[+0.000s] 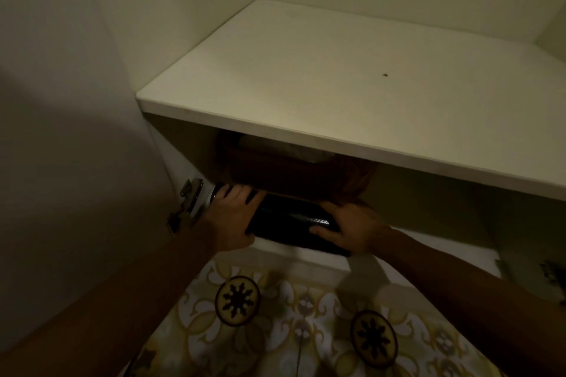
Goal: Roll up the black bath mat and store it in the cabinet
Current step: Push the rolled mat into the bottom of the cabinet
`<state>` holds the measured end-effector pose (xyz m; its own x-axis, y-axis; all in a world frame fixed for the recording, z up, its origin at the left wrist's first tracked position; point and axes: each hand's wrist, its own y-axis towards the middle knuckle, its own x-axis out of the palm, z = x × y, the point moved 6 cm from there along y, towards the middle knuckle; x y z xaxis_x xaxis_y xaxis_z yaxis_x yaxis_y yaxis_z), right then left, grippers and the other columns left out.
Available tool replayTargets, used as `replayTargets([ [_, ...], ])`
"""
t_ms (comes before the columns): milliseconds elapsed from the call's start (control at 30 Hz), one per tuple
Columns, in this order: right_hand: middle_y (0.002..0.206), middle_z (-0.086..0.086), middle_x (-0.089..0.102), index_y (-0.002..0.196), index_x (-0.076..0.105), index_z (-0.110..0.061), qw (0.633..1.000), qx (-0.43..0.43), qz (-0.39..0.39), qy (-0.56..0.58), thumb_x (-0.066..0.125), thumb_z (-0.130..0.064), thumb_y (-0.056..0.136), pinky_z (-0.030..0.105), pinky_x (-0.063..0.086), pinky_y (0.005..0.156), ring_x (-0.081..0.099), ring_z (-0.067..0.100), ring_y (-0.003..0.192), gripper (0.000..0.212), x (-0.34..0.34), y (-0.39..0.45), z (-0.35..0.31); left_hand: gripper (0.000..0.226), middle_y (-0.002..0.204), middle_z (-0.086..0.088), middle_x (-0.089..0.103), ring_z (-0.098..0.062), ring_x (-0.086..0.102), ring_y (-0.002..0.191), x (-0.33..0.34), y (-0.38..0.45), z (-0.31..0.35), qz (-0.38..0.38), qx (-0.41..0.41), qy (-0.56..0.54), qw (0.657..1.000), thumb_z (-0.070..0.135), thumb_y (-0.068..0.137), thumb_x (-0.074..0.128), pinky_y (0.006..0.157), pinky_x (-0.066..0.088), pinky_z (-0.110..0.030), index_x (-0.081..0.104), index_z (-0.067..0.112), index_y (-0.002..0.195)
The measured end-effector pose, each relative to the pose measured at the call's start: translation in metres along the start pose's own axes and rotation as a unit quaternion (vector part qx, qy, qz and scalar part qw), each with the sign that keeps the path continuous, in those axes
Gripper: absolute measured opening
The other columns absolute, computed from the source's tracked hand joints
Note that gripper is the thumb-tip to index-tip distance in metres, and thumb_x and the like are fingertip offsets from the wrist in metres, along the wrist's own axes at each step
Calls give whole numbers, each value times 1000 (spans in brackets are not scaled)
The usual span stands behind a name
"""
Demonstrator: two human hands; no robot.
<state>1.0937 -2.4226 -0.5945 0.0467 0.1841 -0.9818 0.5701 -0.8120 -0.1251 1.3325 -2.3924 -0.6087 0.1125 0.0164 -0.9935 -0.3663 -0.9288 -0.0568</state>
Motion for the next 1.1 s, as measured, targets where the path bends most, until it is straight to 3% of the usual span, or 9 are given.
replayTargets([
  [133,142,9,48,157,13,-36,998,17,-62,-20,59,-77,80,42,47,101,52,32,124,98,10,-8,7,92,146,-7,38,-28,37,134,-2,0,-4,-12,-7,40,999,24,80,67,115,30,-45,16,21,156],
  [267,148,14,40,158,12,-29,998,16,-61,-27,67,-57,87,38,45,100,44,35,129,95,12,-3,0,89,137,-9,49,-30,48,124,-6,-2,-4,-16,-18,85,996,10,72,72,99,44,-45,32,18,151],
  [400,149,14,40,158,12,-28,998,14,-55,-26,67,-53,89,40,46,100,46,36,128,92,13,1,-13,81,137,-7,44,-28,43,126,-7,-4,-14,-32,-41,99,994,13,74,70,96,43,-43,31,20,145],
  [633,142,12,48,153,21,-26,996,41,-81,-1,73,-54,83,45,50,98,55,35,120,92,15,12,-23,93,143,-9,38,-28,39,129,3,-11,-20,-64,-55,121,989,21,76,72,107,37,-49,19,17,151],
  [733,143,13,47,154,17,-27,995,47,-85,-12,73,-58,80,48,48,100,55,37,121,98,16,12,-23,99,151,-8,31,-27,32,138,2,-15,-22,-46,-60,112,991,25,77,68,113,30,-50,8,17,155],
  [967,153,12,35,153,-2,-38,994,48,-91,-32,72,-82,60,59,34,110,43,41,133,128,19,8,-25,113,158,-11,20,-29,22,145,-7,-17,-13,-12,-18,92,995,57,74,62,112,31,-48,-5,21,157],
  [1100,154,13,33,153,-4,-41,994,44,-82,-53,69,-88,55,59,39,106,43,41,132,131,15,8,-25,124,160,-12,16,-31,17,147,-6,-13,-7,-12,-5,85,996,70,68,60,115,27,-49,-13,24,156],
])
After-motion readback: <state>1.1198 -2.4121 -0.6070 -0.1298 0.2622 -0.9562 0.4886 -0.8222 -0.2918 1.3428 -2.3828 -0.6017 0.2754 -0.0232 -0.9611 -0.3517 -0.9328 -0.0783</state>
